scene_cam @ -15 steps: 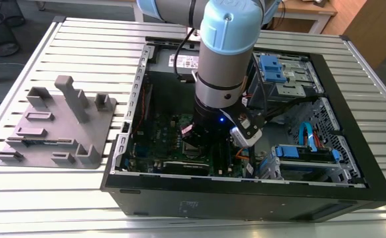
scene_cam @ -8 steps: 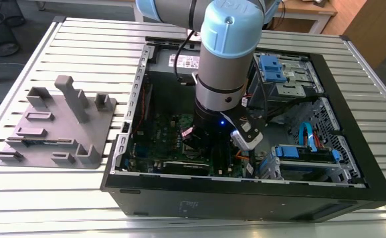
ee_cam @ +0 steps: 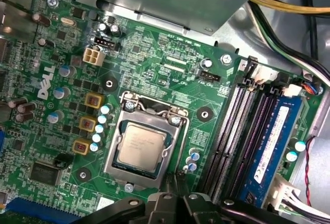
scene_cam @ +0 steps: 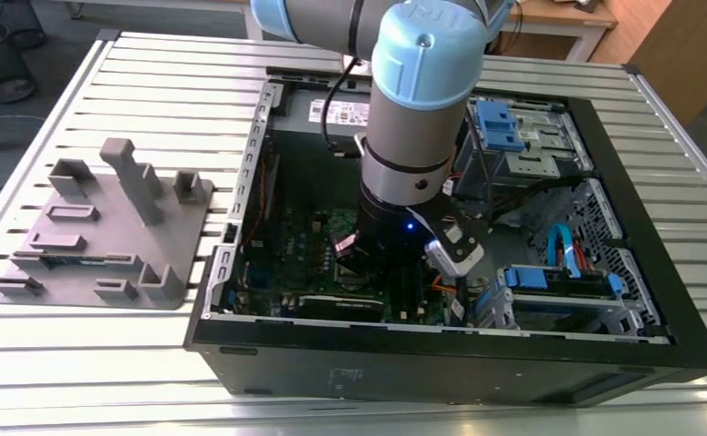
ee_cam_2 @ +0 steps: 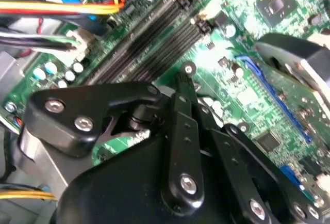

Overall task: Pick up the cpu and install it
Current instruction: 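Install the first cpu locking lever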

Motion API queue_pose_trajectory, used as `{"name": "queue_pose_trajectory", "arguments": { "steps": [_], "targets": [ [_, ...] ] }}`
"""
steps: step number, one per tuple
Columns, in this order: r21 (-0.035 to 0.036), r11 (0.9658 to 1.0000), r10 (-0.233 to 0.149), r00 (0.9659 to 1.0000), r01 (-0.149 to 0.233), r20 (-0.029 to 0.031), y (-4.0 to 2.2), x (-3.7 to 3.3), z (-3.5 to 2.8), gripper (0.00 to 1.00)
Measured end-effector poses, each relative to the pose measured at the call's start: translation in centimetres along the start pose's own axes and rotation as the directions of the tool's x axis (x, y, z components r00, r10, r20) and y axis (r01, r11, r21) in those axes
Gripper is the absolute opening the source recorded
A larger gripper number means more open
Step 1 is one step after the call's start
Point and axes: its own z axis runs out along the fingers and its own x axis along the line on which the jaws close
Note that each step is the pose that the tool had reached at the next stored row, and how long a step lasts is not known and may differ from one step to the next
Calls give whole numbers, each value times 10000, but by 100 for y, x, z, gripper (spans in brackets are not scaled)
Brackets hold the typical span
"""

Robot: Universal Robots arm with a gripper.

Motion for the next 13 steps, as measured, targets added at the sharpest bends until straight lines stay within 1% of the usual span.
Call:
{"name": "queue_pose_trajectory", "arguments": {
  "steps": [5, 7, 8, 13],
  "targets": [
    [4, 10000, -2, 10000, 2, -3, -1, -4, -2, 11],
    [1, 10000, -2, 10000, 2, -1, -2, -4, -15, 11],
    [-7, 10000, -2, 10000, 2, 5, -2, -5, -33, 11],
    [1, 10000, -2, 10000, 2, -2, -18, -3, -193, 11]
  ]
}}
